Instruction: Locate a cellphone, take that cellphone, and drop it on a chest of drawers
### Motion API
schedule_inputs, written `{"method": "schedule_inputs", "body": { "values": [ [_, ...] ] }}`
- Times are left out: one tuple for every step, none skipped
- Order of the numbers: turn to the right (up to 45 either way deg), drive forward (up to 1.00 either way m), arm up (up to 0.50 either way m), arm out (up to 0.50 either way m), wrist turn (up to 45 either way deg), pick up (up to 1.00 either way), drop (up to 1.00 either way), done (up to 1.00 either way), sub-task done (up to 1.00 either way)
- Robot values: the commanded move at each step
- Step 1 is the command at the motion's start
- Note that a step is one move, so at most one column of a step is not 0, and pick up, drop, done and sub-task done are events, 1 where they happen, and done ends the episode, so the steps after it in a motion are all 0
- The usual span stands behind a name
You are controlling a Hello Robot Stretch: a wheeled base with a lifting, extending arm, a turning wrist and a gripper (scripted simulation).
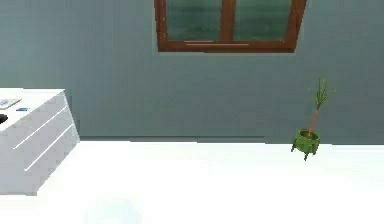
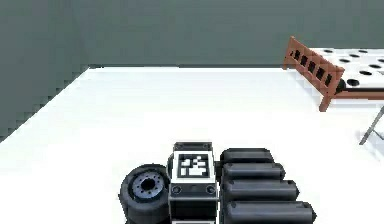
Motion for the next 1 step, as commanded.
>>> {"method": "schedule_inputs", "body": {
  "values": [
    [-42.0,0.0,0.0,0.0,0.0,0.0,0.0,0.0,0.0]
  ]
}}
